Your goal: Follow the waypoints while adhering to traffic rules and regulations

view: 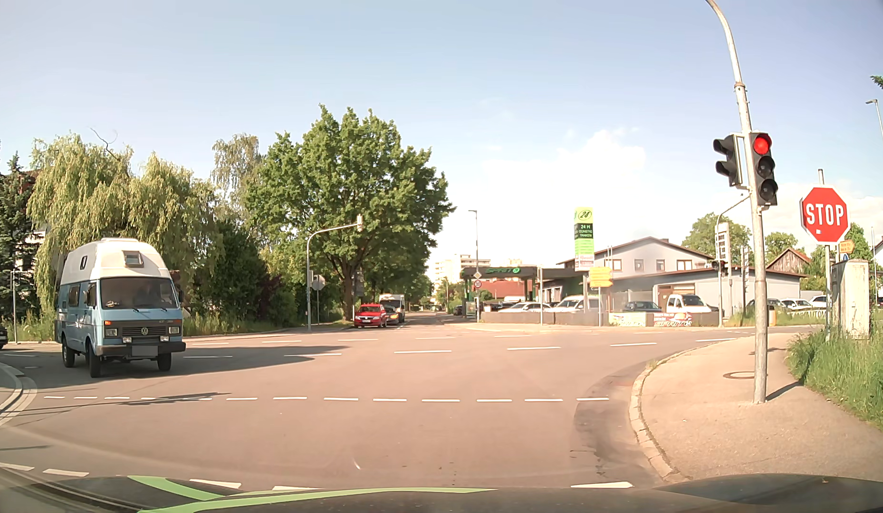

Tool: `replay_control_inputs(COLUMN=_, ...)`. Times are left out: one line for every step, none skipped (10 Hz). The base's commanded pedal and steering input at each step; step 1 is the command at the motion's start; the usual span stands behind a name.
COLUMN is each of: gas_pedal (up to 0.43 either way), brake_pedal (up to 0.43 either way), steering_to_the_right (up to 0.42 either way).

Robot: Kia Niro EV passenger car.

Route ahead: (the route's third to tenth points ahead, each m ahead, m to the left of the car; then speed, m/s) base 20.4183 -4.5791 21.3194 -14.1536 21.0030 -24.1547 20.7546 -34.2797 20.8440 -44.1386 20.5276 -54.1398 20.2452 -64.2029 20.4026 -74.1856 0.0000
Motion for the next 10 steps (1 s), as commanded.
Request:
replay_control_inputs(gas_pedal=0.0, brake_pedal=0.409, steering_to_the_right=0.047)
replay_control_inputs(gas_pedal=0.0, brake_pedal=0.409, steering_to_the_right=0.047)
replay_control_inputs(gas_pedal=0.0, brake_pedal=0.402, steering_to_the_right=0.047)
replay_control_inputs(gas_pedal=0.0, brake_pedal=0.402, steering_to_the_right=0.047)
replay_control_inputs(gas_pedal=0.0, brake_pedal=0.402, steering_to_the_right=0.047)
replay_control_inputs(gas_pedal=0.0, brake_pedal=0.402, steering_to_the_right=0.047)
replay_control_inputs(gas_pedal=0.0, brake_pedal=0.402, steering_to_the_right=0.047)
replay_control_inputs(gas_pedal=0.0, brake_pedal=0.409, steering_to_the_right=0.047)
replay_control_inputs(gas_pedal=0.0, brake_pedal=0.402, steering_to_the_right=0.047)
replay_control_inputs(gas_pedal=0.0, brake_pedal=0.402, steering_to_the_right=0.047)
